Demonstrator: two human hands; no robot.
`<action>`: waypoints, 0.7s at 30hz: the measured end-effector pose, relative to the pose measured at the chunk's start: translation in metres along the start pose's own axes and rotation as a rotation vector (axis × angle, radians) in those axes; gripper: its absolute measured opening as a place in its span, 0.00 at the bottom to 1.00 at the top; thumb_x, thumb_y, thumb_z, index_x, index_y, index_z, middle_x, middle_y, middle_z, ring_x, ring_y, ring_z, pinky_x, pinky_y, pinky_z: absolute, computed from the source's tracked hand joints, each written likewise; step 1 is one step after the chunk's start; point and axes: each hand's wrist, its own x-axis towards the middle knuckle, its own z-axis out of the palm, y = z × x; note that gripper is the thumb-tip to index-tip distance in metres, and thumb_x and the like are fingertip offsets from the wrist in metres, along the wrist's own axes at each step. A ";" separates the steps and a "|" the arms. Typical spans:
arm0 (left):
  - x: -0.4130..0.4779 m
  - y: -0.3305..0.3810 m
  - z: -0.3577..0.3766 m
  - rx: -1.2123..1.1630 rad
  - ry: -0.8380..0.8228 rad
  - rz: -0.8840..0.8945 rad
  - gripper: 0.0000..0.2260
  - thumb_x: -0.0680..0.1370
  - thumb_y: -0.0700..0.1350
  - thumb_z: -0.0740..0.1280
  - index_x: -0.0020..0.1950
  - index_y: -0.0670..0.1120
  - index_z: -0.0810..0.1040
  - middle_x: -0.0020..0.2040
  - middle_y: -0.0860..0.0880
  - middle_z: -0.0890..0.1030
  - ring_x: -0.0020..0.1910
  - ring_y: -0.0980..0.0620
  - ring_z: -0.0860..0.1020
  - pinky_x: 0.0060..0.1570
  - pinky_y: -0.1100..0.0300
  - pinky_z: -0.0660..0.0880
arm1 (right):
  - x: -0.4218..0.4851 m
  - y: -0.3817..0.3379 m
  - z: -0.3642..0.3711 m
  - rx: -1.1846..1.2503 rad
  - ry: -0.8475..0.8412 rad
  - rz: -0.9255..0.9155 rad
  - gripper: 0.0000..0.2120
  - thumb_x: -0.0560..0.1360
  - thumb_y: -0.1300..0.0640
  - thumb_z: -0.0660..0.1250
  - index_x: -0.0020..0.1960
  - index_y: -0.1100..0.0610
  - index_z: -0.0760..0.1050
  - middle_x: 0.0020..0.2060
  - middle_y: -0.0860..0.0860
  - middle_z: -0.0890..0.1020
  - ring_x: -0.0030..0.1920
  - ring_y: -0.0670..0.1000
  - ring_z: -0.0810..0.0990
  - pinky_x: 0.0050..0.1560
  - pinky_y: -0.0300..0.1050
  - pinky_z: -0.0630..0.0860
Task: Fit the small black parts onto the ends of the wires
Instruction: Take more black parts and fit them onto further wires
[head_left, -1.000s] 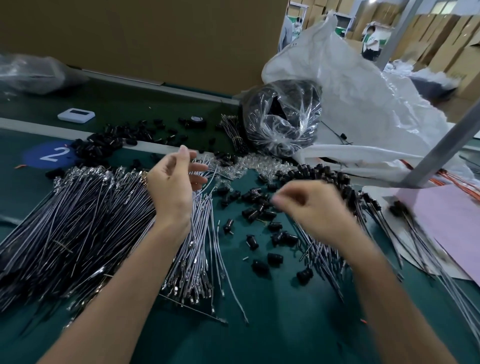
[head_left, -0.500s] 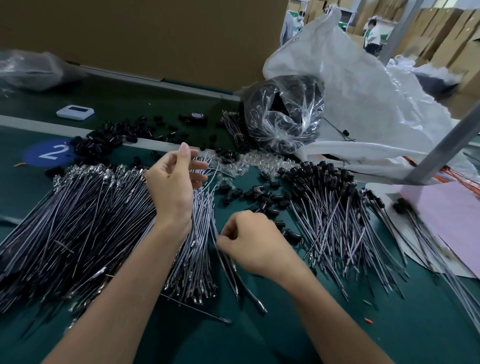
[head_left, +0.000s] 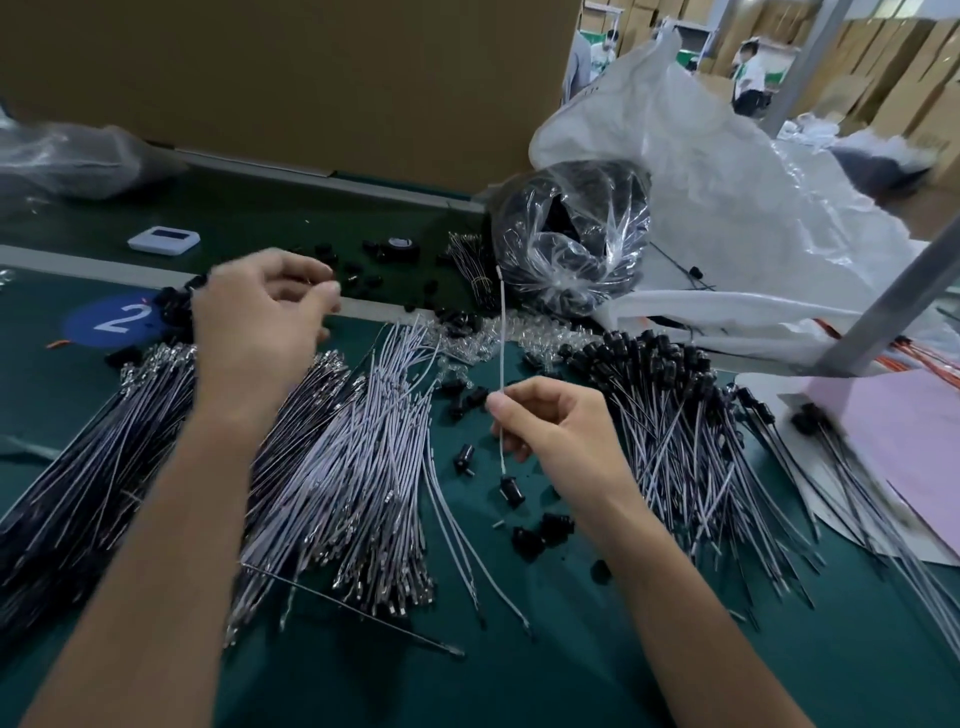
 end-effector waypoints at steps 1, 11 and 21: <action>0.007 -0.001 -0.015 0.235 -0.040 0.028 0.04 0.75 0.45 0.73 0.47 0.54 0.81 0.41 0.53 0.83 0.38 0.53 0.83 0.40 0.57 0.81 | 0.000 0.001 0.000 -0.005 0.012 -0.023 0.06 0.76 0.57 0.71 0.42 0.59 0.82 0.32 0.51 0.83 0.31 0.45 0.78 0.34 0.36 0.74; -0.013 -0.037 -0.048 0.888 -0.162 -0.166 0.08 0.73 0.44 0.76 0.47 0.51 0.79 0.48 0.45 0.82 0.47 0.41 0.77 0.45 0.51 0.74 | 0.000 0.005 0.002 0.053 0.008 -0.005 0.07 0.77 0.68 0.66 0.47 0.59 0.80 0.37 0.53 0.85 0.37 0.49 0.85 0.37 0.36 0.77; -0.014 -0.033 -0.043 0.592 0.018 -0.025 0.03 0.73 0.46 0.76 0.45 0.49 0.85 0.36 0.52 0.82 0.38 0.51 0.77 0.42 0.57 0.74 | 0.003 0.011 -0.001 0.000 0.059 -0.087 0.07 0.79 0.60 0.66 0.44 0.58 0.81 0.35 0.54 0.84 0.33 0.48 0.82 0.36 0.36 0.76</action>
